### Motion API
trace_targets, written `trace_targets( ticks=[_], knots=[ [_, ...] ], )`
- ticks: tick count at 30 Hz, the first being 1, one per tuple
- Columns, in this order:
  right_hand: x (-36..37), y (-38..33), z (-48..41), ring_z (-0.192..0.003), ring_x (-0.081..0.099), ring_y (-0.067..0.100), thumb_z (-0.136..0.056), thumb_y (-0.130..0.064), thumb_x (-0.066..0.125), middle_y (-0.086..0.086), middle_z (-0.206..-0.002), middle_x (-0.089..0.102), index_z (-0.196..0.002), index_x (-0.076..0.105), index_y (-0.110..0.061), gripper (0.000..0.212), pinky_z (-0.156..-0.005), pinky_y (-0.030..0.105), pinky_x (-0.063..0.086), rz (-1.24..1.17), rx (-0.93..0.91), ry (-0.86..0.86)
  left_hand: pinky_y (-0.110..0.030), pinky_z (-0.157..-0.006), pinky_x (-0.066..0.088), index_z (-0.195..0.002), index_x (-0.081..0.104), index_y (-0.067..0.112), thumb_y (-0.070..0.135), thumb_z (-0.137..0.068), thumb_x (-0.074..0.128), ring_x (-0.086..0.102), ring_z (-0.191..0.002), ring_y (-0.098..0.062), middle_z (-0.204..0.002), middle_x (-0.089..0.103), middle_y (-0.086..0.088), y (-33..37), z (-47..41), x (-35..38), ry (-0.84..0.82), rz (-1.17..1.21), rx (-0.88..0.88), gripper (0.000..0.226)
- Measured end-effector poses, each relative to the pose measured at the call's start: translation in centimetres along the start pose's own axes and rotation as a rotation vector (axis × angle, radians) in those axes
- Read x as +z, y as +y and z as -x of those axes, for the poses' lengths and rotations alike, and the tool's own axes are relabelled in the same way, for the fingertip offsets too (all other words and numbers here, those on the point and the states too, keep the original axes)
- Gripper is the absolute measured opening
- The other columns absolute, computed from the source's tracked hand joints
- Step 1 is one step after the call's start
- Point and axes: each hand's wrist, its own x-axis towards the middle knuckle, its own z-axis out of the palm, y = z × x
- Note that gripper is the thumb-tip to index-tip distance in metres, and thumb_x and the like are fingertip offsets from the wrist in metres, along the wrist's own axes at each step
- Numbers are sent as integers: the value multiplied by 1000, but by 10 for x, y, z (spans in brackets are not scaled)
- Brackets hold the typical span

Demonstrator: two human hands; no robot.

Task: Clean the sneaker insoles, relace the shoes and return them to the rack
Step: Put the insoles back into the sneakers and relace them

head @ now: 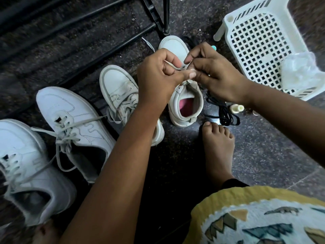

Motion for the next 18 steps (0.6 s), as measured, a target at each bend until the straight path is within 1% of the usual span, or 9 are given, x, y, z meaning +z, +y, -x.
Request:
trace_targets(
  ticks=[3,5,6,8,9,12,14,16,18],
  knots=[
    [7,-10,8,-99,39,9,-92,-15,48,0,-108,37,-91,60,4,23,-87,20,37,-91,61,-19,-23,-52,41,-76,69,13,30,-66,82,48,-47,-8,-53,58,2,1,-2,-5,-102,-84,37,23],
    [68,-11,61,-82,35,10,-85,-6,45,-6,-94,28,-94,49,0,11,-69,17,29,227,224,198,-21,-53,34,-76,72,14,31,-72,78,39,-48,-8,-52,52,3,5,-2,-9,-155,-124,43,18],
    [102,-14,97,-81,41,17,-82,-6,44,-2,-94,37,-101,46,-2,19,-67,21,31,464,382,213,-22,-53,33,-74,72,15,31,-75,77,37,-49,-10,-53,50,2,5,-3,-9,-175,-139,39,17],
    [146,-9,138,-94,53,32,-86,-12,48,9,-108,55,-118,44,-6,33,-70,37,43,693,761,88,-24,-54,31,-67,68,17,31,-80,72,34,-49,-12,-47,44,7,5,-4,-9,-208,-206,1,20],
    [157,-3,146,-97,54,35,-86,-14,51,12,-110,58,-121,44,-8,36,-72,41,44,753,812,51,-26,-55,32,-64,65,16,30,-82,70,34,-48,-12,-43,43,9,4,-5,-8,-211,-237,-29,24],
    [149,10,135,-97,55,35,-86,-15,54,12,-110,58,-122,45,-9,38,-72,42,43,791,706,92,-37,-65,50,-76,67,-2,35,-79,67,54,-63,-17,-66,69,-10,2,-4,-5,-179,-60,-189,38],
    [153,5,139,-95,56,35,-86,-16,55,12,-108,59,-121,46,-9,37,-71,41,43,796,737,58,-22,-63,49,-92,64,-12,28,-85,66,56,-72,-15,-83,67,-14,5,-1,-4,-157,68,-301,41],
    [153,-4,141,-94,56,35,-86,-16,54,12,-106,60,-121,45,-9,36,-70,41,45,749,811,10,-5,-45,38,-91,63,-10,16,-92,59,52,-49,2,-71,66,3,8,2,-5,-152,127,-346,27],
    [129,-9,120,-92,56,34,-86,-15,55,12,-102,63,-119,44,-10,35,-72,43,47,707,664,167,-3,-37,31,-78,61,1,10,-93,56,44,-30,5,-44,57,17,14,4,-5,-175,187,-366,18]
  ],
)
